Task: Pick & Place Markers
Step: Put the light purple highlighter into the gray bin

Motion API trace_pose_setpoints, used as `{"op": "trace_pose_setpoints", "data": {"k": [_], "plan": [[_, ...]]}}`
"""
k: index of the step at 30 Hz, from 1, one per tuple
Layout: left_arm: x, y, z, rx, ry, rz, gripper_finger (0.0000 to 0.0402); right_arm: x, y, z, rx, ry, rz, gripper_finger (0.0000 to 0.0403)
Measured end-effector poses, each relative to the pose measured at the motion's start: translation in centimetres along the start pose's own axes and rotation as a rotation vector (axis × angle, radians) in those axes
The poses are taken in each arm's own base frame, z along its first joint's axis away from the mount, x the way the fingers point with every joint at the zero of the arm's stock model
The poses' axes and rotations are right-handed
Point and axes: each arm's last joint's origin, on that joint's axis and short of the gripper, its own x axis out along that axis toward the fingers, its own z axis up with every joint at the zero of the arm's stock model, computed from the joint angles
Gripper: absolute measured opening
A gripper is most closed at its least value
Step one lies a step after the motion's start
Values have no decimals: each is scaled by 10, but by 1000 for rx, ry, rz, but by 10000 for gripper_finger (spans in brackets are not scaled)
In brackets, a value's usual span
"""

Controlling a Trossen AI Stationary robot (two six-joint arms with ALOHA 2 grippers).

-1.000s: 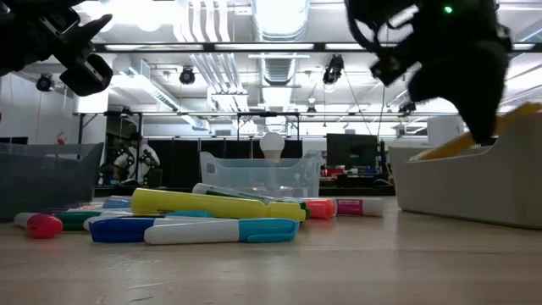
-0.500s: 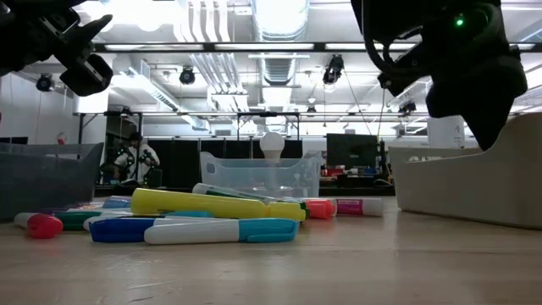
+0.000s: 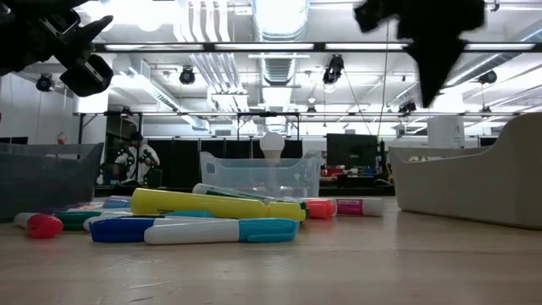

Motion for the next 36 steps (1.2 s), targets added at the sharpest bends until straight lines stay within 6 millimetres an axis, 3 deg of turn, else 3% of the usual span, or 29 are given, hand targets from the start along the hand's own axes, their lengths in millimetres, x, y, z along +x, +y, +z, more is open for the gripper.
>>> {"op": "trace_pose_setpoints", "data": {"k": [8,16,19,26,32,36], "plan": [[0,0,0,-1,0,0,117,-15,41,37,-235,-400,335,125],[0,0,0,-8,1,0,117,-15,71,62,-495,-705,387,112],[0,0,0,-8,2,1,117,-2,79,70,-561,-732,349,111],[0,0,0,-7,2,2,117,35,81,94,-504,-691,303,143],[0,0,0,-6,2,2,117,51,68,120,-421,-658,308,189],[0,0,-1,-6,7,4,117,63,58,135,-415,-628,356,199]]}}
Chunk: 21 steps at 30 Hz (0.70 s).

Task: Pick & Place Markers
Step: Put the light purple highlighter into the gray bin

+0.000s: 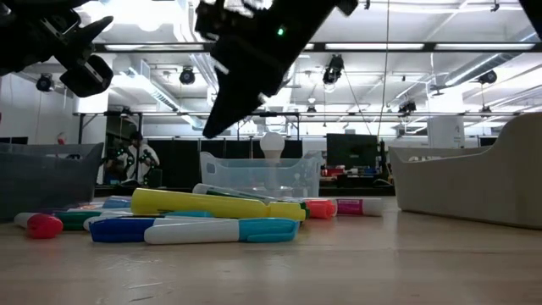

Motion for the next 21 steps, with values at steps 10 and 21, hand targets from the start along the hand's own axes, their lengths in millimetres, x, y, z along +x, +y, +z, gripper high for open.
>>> {"op": "trace_pose_setpoints", "data": {"k": [10,21], "plan": [[5,-2,3,22,34,20,117,-9,-9,-1,4,33,4,180],[26,-9,17,86,73,108,117,-37,20,9,-9,-56,51,143]]}}
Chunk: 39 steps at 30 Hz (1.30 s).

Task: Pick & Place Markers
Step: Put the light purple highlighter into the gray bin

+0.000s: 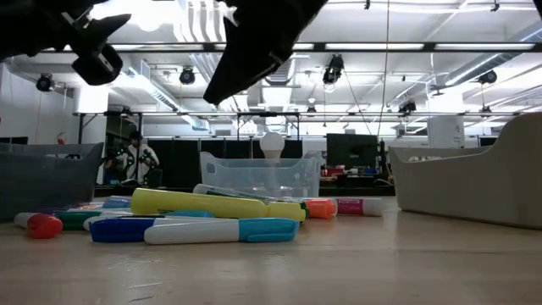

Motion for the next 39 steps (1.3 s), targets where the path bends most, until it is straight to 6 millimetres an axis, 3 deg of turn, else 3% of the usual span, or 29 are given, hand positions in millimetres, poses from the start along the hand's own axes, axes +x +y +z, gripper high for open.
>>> {"op": "trace_pose_setpoints", "data": {"k": [8,15,26,31,39], "plan": [[30,-2,5,68,176,196,117,-20,7,-3,37,52,12,95],[62,-4,5,142,352,298,117,-38,27,-8,-3,51,7,16],[97,7,-13,304,683,558,117,-66,51,-26,-14,-1,-164,8],[109,12,-20,353,718,603,117,-68,56,-39,-4,12,-196,8],[116,35,-29,350,832,689,117,-70,59,-39,-4,3,-192,8]]}}
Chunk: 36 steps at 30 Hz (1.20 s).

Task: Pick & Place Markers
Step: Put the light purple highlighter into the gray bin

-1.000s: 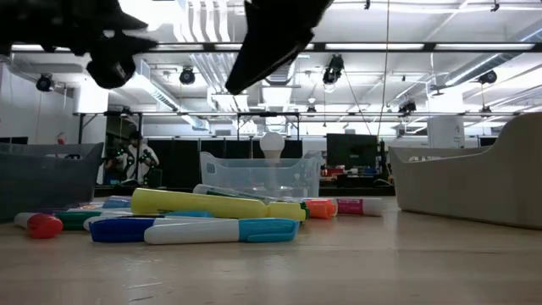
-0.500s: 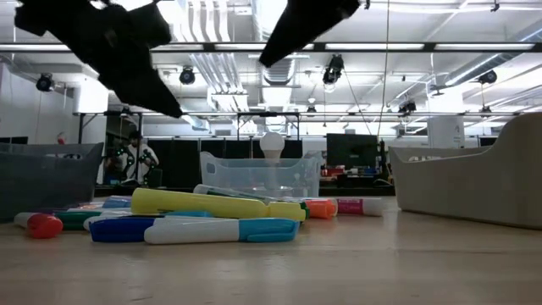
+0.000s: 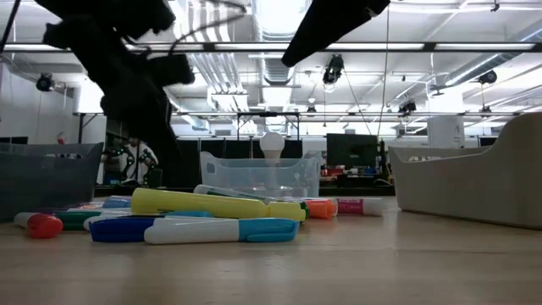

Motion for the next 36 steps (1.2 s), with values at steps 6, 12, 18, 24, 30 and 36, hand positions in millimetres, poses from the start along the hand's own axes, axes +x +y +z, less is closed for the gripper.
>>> {"op": "trace_pose_setpoints", "data": {"k": [6,12,18,24,30,36], "plan": [[13,9,6,-17,49,31,117,0,0,0,14,1,0,8],[26,13,5,-35,96,27,117,0,0,0,18,2,0,8],[37,14,1,-14,137,30,117,0,0,0,18,2,0,8],[46,13,6,0,141,25,117,0,0,0,18,2,1,8],[55,10,4,20,170,7,117,0,0,0,22,4,7,8],[58,9,4,25,193,-14,117,0,0,0,24,4,7,8]]}}
